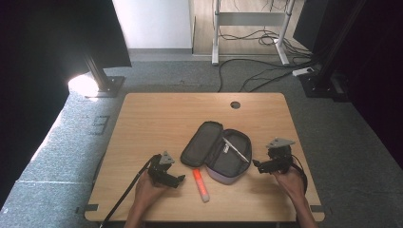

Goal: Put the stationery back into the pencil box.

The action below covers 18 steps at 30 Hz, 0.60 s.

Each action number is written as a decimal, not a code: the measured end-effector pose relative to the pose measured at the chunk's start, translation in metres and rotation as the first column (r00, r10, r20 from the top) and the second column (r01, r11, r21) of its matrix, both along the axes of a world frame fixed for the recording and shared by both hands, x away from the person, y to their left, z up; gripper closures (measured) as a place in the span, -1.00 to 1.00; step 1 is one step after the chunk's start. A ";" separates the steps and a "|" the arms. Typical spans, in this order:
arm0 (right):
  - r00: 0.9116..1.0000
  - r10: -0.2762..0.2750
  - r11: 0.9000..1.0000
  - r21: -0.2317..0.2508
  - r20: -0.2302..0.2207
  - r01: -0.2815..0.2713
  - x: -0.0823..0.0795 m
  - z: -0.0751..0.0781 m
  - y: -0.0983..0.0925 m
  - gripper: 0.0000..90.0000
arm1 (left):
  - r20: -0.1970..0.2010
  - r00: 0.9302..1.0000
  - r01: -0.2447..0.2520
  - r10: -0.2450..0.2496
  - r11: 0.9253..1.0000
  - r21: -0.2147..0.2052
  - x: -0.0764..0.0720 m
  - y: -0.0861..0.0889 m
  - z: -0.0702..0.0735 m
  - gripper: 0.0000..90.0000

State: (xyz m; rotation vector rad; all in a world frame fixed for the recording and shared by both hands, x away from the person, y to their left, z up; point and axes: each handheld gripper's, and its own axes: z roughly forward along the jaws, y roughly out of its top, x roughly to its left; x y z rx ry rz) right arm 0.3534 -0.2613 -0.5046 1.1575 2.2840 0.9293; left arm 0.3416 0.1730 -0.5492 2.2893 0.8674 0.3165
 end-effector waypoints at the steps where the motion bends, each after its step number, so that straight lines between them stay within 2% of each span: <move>1: 1.000 -0.003 1.000 -0.001 0.000 0.003 -0.001 -0.002 -0.002 -1.00 | 0.000 1.000 0.000 0.000 1.000 0.000 0.000 0.000 0.000 -1.00; 12: 1.000 -0.021 1.000 0.001 0.001 0.021 -0.007 -0.015 -0.007 -1.00 | 0.001 1.000 -0.005 0.005 1.000 -0.001 -0.001 0.000 0.000 -1.00; 18: 0.999 -0.033 0.999 0.009 -0.011 0.033 -0.010 -0.028 -0.012 -1.00 | 0.002 1.000 -0.006 0.006 1.000 -0.001 -0.001 0.000 0.000 -0.99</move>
